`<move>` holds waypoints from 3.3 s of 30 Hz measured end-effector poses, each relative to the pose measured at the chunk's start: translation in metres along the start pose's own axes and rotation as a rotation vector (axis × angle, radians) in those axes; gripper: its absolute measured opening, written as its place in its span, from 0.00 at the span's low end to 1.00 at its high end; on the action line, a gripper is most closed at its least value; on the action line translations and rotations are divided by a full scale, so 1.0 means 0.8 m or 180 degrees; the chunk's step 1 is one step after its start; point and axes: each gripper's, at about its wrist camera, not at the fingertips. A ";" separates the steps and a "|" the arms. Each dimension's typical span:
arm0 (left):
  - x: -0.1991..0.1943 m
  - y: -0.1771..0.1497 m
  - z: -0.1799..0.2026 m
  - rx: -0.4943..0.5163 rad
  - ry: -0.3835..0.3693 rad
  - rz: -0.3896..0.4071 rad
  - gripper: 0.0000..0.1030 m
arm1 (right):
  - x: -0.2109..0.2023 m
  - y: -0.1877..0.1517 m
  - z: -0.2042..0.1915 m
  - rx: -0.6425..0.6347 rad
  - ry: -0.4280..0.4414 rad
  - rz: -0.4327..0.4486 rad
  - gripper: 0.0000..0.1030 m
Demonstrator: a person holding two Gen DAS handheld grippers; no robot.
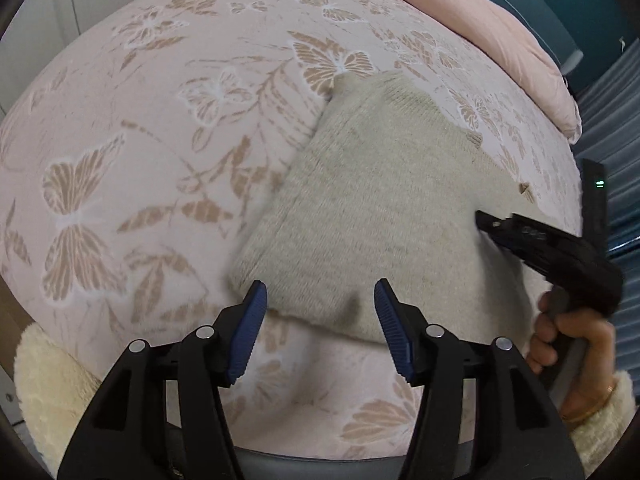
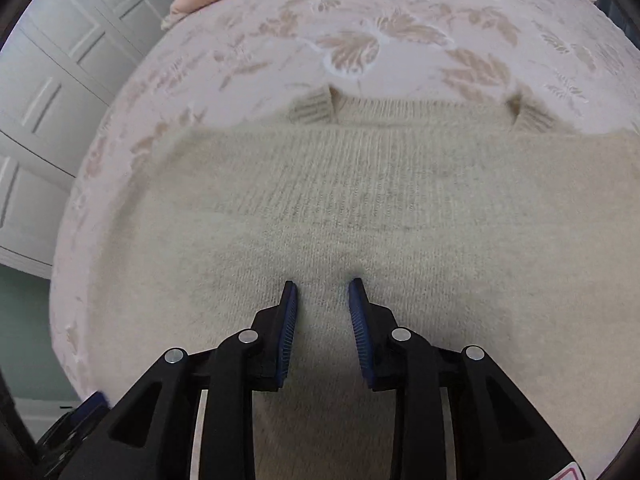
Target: Fold small clothes
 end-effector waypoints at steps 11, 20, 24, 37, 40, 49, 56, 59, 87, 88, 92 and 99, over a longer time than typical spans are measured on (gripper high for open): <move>0.037 -0.005 -0.039 -0.1142 -0.0506 -0.0040 0.89 | -0.106 -0.064 0.015 0.0175 0.0137 0.0442 0.28; 0.007 0.031 0.001 -0.0991 -0.0665 0.0110 0.22 | -0.068 -0.105 0.030 -0.0052 -0.0057 0.0334 0.28; -0.071 0.045 0.082 -0.0389 -0.0816 0.0512 0.20 | -0.078 -0.105 0.041 0.0039 0.0151 0.0388 0.28; -0.035 -0.071 0.381 0.1467 -0.0733 0.0319 0.30 | -0.253 -0.201 0.219 0.1006 0.0277 0.1090 0.41; -0.022 -0.106 0.363 0.1502 -0.0916 0.0139 0.40 | -0.278 -0.216 0.245 0.1156 0.0232 0.1185 0.53; -0.024 -0.123 0.258 0.1618 -0.0017 0.0506 0.71 | -0.253 -0.154 0.210 0.1098 0.0884 0.1054 0.77; 0.021 -0.110 0.260 0.1535 0.0284 0.0457 0.60 | -0.187 -0.087 0.152 0.0893 0.0594 0.0695 0.26; 0.031 -0.102 0.253 0.1341 0.0103 0.0193 0.29 | -0.223 -0.075 0.149 0.0849 0.0834 0.1049 0.17; 0.011 -0.134 0.285 0.1731 0.0034 0.0083 0.15 | -0.281 -0.200 0.320 0.1534 0.0207 0.1418 0.43; 0.001 -0.135 0.281 0.1711 -0.0018 0.0100 0.17 | -0.295 -0.195 0.315 0.1434 0.0105 0.1478 0.43; -0.038 -0.128 0.285 0.1577 -0.0289 0.0231 0.32 | -0.299 -0.136 0.299 0.0998 0.0056 0.1300 0.62; -0.016 -0.107 0.334 0.1631 -0.0312 0.0195 0.38 | -0.198 -0.043 0.308 0.0890 0.0112 0.0669 0.25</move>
Point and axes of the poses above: each gripper's, at about its wrist camera, not at the fingertips, and x roughly the way its jaws point, z to its right, y to its top, and after that the axes turned 7 degrees about y, right-handed
